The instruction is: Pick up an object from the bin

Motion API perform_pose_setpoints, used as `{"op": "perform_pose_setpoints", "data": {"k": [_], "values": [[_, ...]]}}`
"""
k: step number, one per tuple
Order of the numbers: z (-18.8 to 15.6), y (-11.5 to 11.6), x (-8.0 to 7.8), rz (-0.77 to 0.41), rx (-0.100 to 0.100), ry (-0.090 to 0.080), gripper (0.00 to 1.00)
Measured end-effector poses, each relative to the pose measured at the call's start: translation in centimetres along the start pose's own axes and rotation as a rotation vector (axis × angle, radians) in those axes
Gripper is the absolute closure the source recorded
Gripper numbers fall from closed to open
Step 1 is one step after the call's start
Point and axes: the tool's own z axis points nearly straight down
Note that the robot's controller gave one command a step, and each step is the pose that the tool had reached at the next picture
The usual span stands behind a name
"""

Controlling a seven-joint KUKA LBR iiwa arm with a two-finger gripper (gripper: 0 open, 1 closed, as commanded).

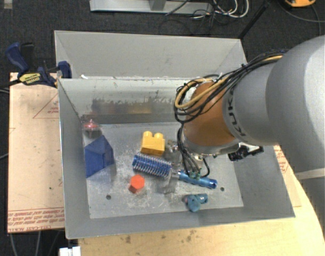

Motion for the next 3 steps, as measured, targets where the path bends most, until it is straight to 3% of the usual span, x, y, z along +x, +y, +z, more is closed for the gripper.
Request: {"op": "perform_pose_setpoints", "data": {"k": [1,2,3], "values": [[0.0,0.0,0.0,0.0,0.0,-0.001,1.0],[-2.8,0.0,0.0,-0.002,0.0,-0.003,1.0],[-9.2,0.1,-0.1,-0.004,-0.001,-0.007,1.0]]}}
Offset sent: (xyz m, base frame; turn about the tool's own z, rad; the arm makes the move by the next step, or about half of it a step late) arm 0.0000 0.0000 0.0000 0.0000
